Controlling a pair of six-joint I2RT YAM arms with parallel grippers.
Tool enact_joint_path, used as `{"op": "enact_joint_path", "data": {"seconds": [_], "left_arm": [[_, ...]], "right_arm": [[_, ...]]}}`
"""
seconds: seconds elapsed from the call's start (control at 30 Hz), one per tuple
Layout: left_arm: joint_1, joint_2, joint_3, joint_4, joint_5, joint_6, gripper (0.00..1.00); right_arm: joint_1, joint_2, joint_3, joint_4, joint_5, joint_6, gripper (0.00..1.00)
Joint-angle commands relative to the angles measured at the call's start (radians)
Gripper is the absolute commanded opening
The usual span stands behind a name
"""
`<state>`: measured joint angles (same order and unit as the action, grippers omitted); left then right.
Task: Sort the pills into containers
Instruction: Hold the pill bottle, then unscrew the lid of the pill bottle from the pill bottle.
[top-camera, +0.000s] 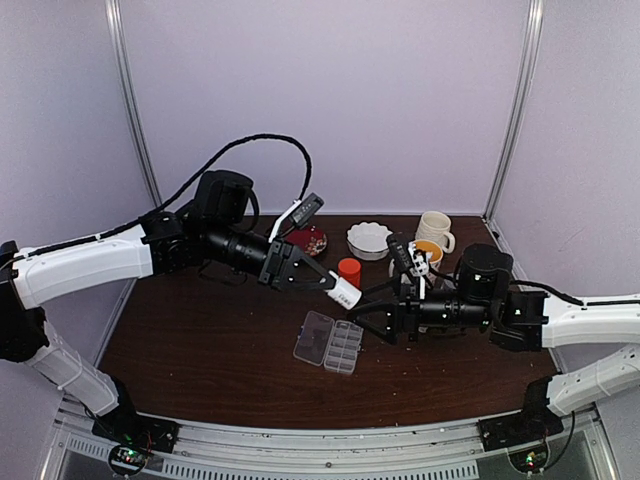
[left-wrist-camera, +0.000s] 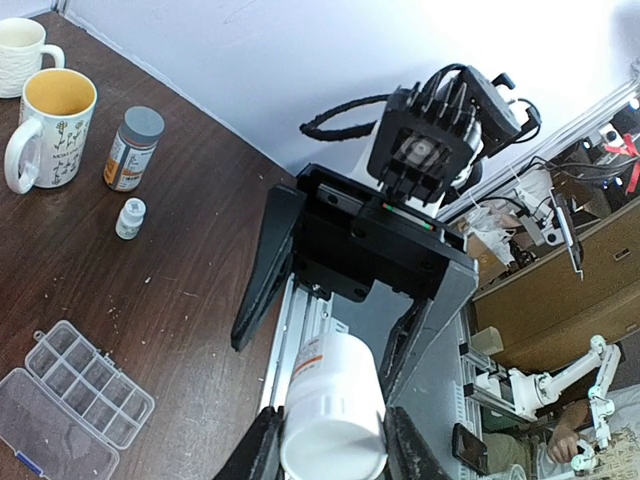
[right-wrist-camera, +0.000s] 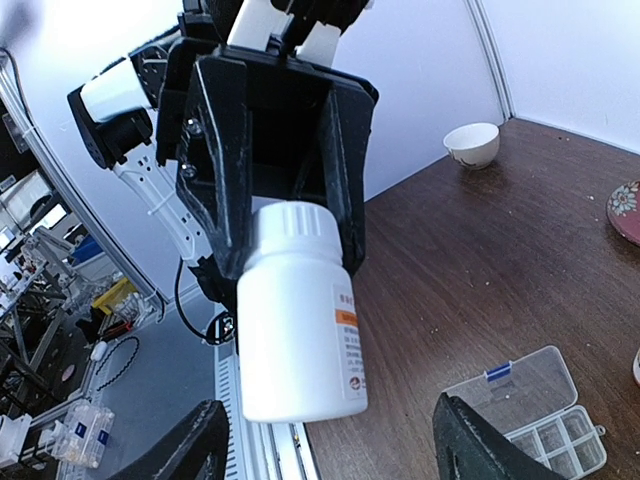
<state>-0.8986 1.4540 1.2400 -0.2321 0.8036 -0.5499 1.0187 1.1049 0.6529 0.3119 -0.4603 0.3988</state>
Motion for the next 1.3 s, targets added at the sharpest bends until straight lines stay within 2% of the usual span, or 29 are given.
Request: {"op": "enact_joint_path", "data": {"seconds": [0.0,0.17,0.83,0.97,1.1,1.27], "left_arm": [[-0.005,-0.022,0.011,0.112,0.025,-0.037,0.20],[-0.005,-0.028,-0.004,0.140,0.023,-0.057,0.21],[-0.004,-0.023,-0.031,0.167,0.009,-0.105,0.19],[0.015,-0.007,0.011,0.087,-0.033,-0.188,0.13],[0.044,0.012,0.011,0.075,-0.029,-0.358,0.08],[0.048,0.026,-0.020,0.181,0.043,-0.562,0.08]], "right_arm": [[0.008,-0.023,0.003,0.138,0.009,0.010,0.71],[0.010,-0.020,0.013,0.168,0.025,0.024,0.57],[0.034,0.010,0.080,0.093,0.043,-0.016,0.15],[0.075,-0.013,0.128,-0.038,0.151,-0.149,0.13],[0.137,-0.022,0.210,-0.205,0.357,-0.346,0.10],[0.235,0.014,0.309,-0.369,0.605,-0.633,0.09]]}}
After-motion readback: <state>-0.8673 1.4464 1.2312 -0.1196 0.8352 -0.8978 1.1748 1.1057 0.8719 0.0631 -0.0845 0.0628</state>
